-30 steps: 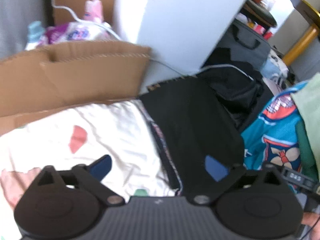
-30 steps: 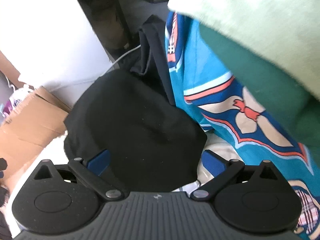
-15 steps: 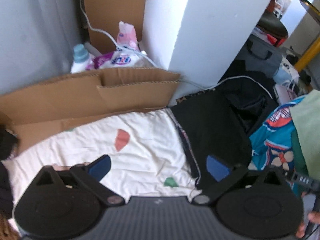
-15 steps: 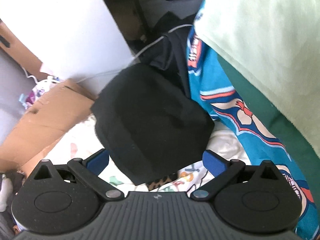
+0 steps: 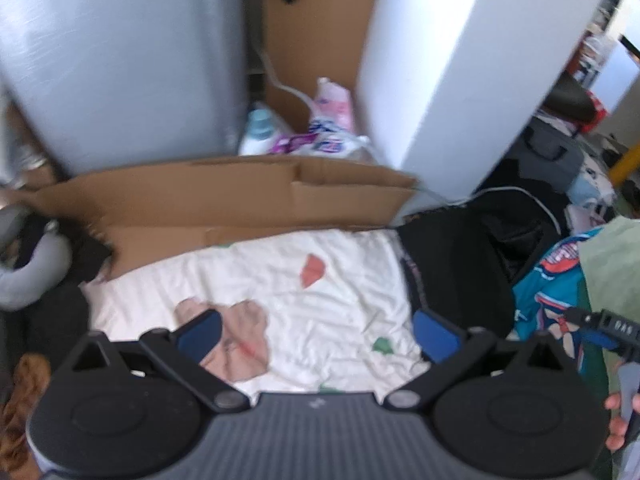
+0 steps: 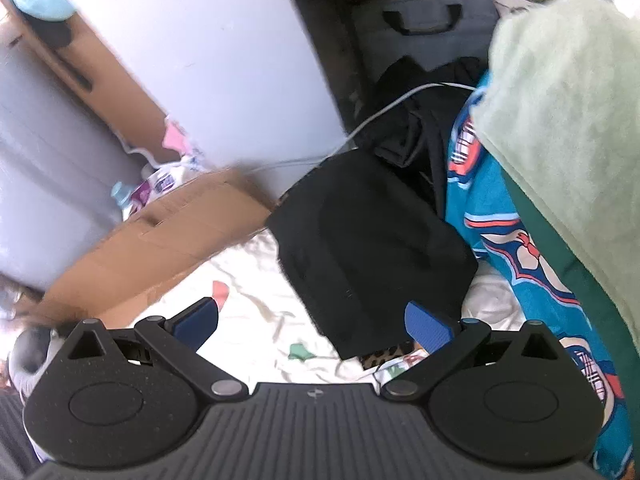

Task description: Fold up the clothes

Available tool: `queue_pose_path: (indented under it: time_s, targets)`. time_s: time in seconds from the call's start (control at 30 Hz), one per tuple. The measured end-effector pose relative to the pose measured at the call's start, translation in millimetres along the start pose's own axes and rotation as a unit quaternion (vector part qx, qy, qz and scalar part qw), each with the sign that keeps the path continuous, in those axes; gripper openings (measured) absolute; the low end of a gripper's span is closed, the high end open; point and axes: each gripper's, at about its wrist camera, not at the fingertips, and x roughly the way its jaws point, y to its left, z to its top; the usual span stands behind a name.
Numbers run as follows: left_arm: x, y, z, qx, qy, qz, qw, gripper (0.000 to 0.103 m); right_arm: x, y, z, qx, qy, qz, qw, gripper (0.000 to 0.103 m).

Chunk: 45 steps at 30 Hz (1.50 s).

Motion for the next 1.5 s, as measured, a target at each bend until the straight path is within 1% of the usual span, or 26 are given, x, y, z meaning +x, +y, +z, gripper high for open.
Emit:
queue_pose_path:
  time_s: [0.03, 0.1, 0.2, 0.33, 0.4, 0.43, 0.57, 0.7, 0.77, 0.87, 0.93, 1.0, 1.13, 1.23, 1.3, 1.37, 1.5]
  targets:
    - [-8, 4, -3, 0.000, -0.002, 0.009, 1.0000, 0.103, -4, 10, 1, -0.015, 0.005, 0.003, 1.000, 0.103]
    - [-23, 12, -8, 0.000, -0.007, 0.012, 0.9999, 0.103, -16, 29, 3, -0.044, 0.010, 0.006, 0.999, 0.103]
    - [-39, 25, -21, -0.013, -0.011, 0.024, 0.9996, 0.103, -34, 52, 3, -0.060, 0.003, 0.005, 0.998, 0.103]
    - [-55, 46, -44, -0.039, -0.011, 0.036, 0.9985, 0.103, -48, 80, 0, -0.087, 0.003, 0.005, 0.996, 0.103]
    - [-61, 59, -57, -0.049, -0.012, 0.043, 0.9978, 0.103, -53, 90, -4, -0.090, 0.008, 0.023, 0.996, 0.103]
    - [-66, 66, -64, -0.060, -0.014, 0.045, 0.9970, 0.103, -55, 96, -8, -0.096, 0.011, 0.026, 0.995, 0.103]
    - [-88, 94, -92, -0.104, -0.035, 0.052, 0.9927, 0.103, -69, 119, -25, -0.132, 0.012, 0.028, 0.991, 0.103]
    - [-112, 112, -121, -0.153, -0.078, 0.076, 0.9822, 0.103, -94, 142, -42, -0.151, -0.004, 0.040, 0.988, 0.103]
    - [-122, 114, -134, -0.158, -0.094, 0.090, 0.9788, 0.103, -103, 155, -51, -0.168, -0.011, 0.045, 0.985, 0.103]
    - [-128, 113, -150, -0.158, -0.101, 0.099, 0.9772, 0.103, -113, 170, -67, -0.191, -0.016, 0.053, 0.980, 0.103]
    - [-129, 112, -161, -0.165, -0.103, 0.096, 0.9760, 0.103, -116, 177, -79, -0.202, -0.019, 0.057, 0.978, 0.103]
    - [-130, 110, -172, -0.170, -0.108, 0.102, 0.9742, 0.103, -116, 180, -91, -0.206, -0.016, 0.065, 0.976, 0.103]
    - [-125, 106, -193, -0.180, -0.103, 0.117, 0.9713, 0.103, -111, 180, -113, -0.226, -0.008, 0.062, 0.972, 0.103]
    - [-118, 103, -208, -0.188, -0.098, 0.118, 0.9701, 0.103, -106, 179, -129, -0.237, -0.001, 0.058, 0.970, 0.103]
    - [-112, 103, -219, -0.200, -0.097, 0.120, 0.9677, 0.103, -103, 178, -139, -0.244, 0.002, 0.056, 0.968, 0.103]
    - [-108, 100, -229, -0.203, -0.096, 0.133, 0.9653, 0.103, -99, 176, -148, -0.251, 0.003, 0.054, 0.967, 0.103]
    - [-101, 93, -242, -0.205, -0.095, 0.152, 0.9621, 0.103, -93, 170, -164, -0.268, 0.003, 0.067, 0.961, 0.103]
